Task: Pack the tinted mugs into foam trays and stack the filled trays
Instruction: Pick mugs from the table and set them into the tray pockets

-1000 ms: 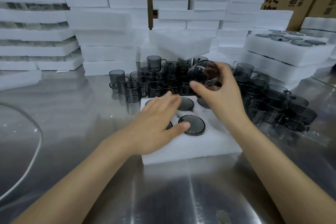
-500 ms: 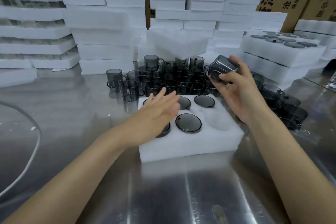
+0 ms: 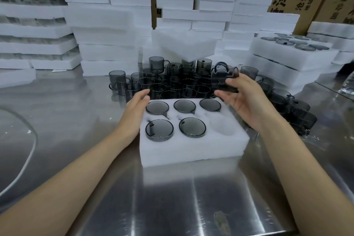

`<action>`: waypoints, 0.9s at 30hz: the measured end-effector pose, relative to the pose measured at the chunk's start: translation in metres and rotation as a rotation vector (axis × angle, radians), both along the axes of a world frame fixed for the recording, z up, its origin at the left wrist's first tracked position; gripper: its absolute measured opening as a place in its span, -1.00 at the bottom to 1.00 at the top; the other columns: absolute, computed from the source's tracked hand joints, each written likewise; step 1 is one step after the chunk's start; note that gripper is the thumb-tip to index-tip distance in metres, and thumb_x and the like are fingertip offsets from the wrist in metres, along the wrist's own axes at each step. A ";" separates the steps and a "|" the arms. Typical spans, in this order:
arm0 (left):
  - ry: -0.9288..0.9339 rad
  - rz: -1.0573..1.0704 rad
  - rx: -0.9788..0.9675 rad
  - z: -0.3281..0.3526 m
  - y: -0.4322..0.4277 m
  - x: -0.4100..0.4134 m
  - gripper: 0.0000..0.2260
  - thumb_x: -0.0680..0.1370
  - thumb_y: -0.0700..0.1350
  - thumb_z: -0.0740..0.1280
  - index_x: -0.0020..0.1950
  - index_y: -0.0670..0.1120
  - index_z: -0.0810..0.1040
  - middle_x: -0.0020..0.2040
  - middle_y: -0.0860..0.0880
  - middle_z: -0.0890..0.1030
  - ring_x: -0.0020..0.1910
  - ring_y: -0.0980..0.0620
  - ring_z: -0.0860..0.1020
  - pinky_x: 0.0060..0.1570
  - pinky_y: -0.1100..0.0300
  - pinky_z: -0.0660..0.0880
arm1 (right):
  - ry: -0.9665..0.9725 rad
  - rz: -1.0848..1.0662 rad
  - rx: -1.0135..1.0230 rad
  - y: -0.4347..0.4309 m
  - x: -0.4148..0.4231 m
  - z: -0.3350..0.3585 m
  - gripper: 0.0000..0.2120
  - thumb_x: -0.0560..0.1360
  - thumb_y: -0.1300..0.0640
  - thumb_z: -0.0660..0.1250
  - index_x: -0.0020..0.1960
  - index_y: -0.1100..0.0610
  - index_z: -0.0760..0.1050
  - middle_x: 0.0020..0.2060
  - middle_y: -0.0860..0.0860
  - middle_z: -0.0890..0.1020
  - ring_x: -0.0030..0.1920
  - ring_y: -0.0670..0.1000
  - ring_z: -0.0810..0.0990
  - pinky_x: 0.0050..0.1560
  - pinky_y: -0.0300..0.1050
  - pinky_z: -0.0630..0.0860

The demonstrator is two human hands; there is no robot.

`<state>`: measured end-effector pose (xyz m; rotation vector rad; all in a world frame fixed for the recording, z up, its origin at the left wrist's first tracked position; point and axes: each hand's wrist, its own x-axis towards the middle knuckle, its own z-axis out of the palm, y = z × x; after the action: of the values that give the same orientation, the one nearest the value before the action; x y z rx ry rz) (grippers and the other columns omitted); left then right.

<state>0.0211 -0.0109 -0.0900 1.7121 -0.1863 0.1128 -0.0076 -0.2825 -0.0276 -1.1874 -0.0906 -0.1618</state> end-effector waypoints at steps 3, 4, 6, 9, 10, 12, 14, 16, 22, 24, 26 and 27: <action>0.007 -0.031 -0.011 0.001 -0.002 0.001 -0.65 0.43 0.19 0.16 0.22 0.27 0.43 0.42 0.08 0.38 0.44 0.10 0.29 0.49 -0.01 0.15 | 0.066 -0.105 -0.233 0.002 -0.002 0.001 -0.54 0.43 -0.05 0.42 0.20 0.23 0.51 0.02 0.12 0.66 -0.20 0.07 0.67 -0.25 -0.21 0.58; 0.002 -0.039 -0.004 0.001 -0.002 0.002 -0.61 0.43 0.19 0.16 0.25 0.24 0.42 0.42 0.08 0.37 0.45 0.11 0.28 0.49 0.01 0.14 | 0.079 -0.159 -0.353 0.004 -0.003 0.001 -0.43 0.36 -0.16 0.43 0.19 0.22 0.51 0.01 0.12 0.67 -0.16 0.06 0.68 -0.25 -0.19 0.56; -0.003 -0.048 0.007 -0.001 -0.002 0.002 -0.56 0.43 0.17 0.16 0.31 0.18 0.41 0.42 0.07 0.37 0.45 0.11 0.27 0.48 0.06 0.14 | 0.063 -0.238 -0.506 0.004 -0.005 0.000 -0.38 0.26 -0.25 0.45 0.10 0.20 0.52 -0.05 0.11 0.69 -0.09 0.05 0.68 -0.16 -0.14 0.55; -0.006 -0.056 0.008 -0.002 -0.002 0.003 -0.55 0.44 0.16 0.16 0.32 0.16 0.40 0.42 0.07 0.37 0.45 0.10 0.26 0.49 0.04 0.13 | 0.022 -0.209 -0.633 0.005 -0.013 0.004 -0.55 0.35 -0.19 0.44 0.15 0.00 0.52 -0.07 -0.04 0.68 -0.16 -0.06 0.67 -0.18 -0.20 0.57; -0.004 -0.058 0.003 -0.002 -0.002 0.003 -0.56 0.43 0.15 0.16 0.31 0.16 0.41 0.42 0.07 0.38 0.45 0.10 0.26 0.49 0.02 0.13 | 0.002 -0.204 -0.733 0.005 -0.017 0.006 -0.62 0.40 -0.18 0.41 0.17 -0.08 0.51 -0.10 -0.10 0.66 -0.17 -0.11 0.65 -0.23 -0.23 0.56; -0.001 -0.057 -0.008 -0.001 -0.003 0.004 -0.57 0.43 0.14 0.16 0.29 0.16 0.41 0.42 0.06 0.38 0.45 0.09 0.26 0.50 0.00 0.13 | -0.056 -0.266 -0.993 0.005 -0.023 0.008 -0.76 0.44 -0.22 0.34 0.06 -0.17 0.56 -0.15 -0.10 0.64 -0.19 -0.15 0.60 -0.24 -0.22 0.51; -0.003 -0.059 -0.014 -0.002 -0.003 0.005 -0.59 0.44 0.13 0.17 0.29 0.15 0.42 0.41 0.06 0.40 0.45 0.09 0.27 0.50 -0.01 0.14 | -0.104 -0.354 -1.181 0.006 -0.030 0.010 -0.75 0.41 -0.27 0.31 -0.12 -0.12 0.58 -0.18 -0.10 0.63 -0.23 -0.15 0.53 -0.19 -0.15 0.45; -0.011 -0.074 -0.027 -0.004 -0.002 0.007 -0.66 0.52 0.08 0.20 0.29 0.13 0.42 0.40 0.05 0.41 0.44 0.08 0.29 0.49 -0.03 0.15 | -0.139 -0.336 -1.258 0.009 -0.038 0.014 -0.72 0.37 -0.28 0.31 -0.17 -0.08 0.55 -0.20 -0.12 0.59 -0.24 -0.15 0.49 -0.19 -0.13 0.42; 0.009 -0.081 -0.067 -0.003 -0.003 0.007 -0.67 0.47 0.11 0.20 0.23 0.16 0.46 0.38 0.05 0.44 0.41 0.05 0.35 0.48 -0.06 0.19 | -0.147 -0.134 -1.361 0.004 -0.044 0.014 -0.71 0.32 -0.24 0.35 -0.22 -0.03 0.49 -0.33 -0.21 0.52 -0.32 -0.18 0.42 -0.25 -0.13 0.35; -0.001 -0.085 -0.076 -0.003 -0.003 0.007 -0.73 0.50 0.09 0.20 0.19 0.18 0.48 0.36 0.06 0.45 0.40 0.04 0.37 0.47 -0.07 0.20 | -0.123 -0.153 -1.398 -0.001 -0.042 0.013 -0.64 0.30 -0.31 0.33 -0.21 -0.02 0.50 -0.35 -0.22 0.51 -0.33 -0.17 0.42 -0.24 -0.10 0.36; -0.001 -0.086 -0.088 -0.003 -0.003 0.007 -0.73 0.46 0.11 0.21 0.15 0.20 0.50 0.35 0.06 0.47 0.39 0.04 0.39 0.47 -0.07 0.21 | -0.202 -0.197 -1.392 0.003 -0.041 0.012 -0.65 0.32 -0.36 0.30 -0.18 -0.09 0.55 -0.24 -0.22 0.55 -0.21 -0.17 0.49 -0.14 -0.02 0.46; 0.001 -0.085 -0.093 -0.003 -0.003 0.007 -0.72 0.45 0.12 0.21 0.14 0.20 0.51 0.34 0.07 0.48 0.39 0.04 0.39 0.46 -0.08 0.22 | -0.266 -0.194 -1.356 0.007 -0.041 0.011 -0.69 0.35 -0.33 0.30 -0.13 -0.13 0.59 -0.16 -0.21 0.57 -0.11 -0.17 0.52 -0.04 0.03 0.49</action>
<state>0.0278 -0.0141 -0.0932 1.6093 -0.2490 0.0569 -0.0482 -0.2751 -0.0163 -2.5252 -0.3531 -0.4682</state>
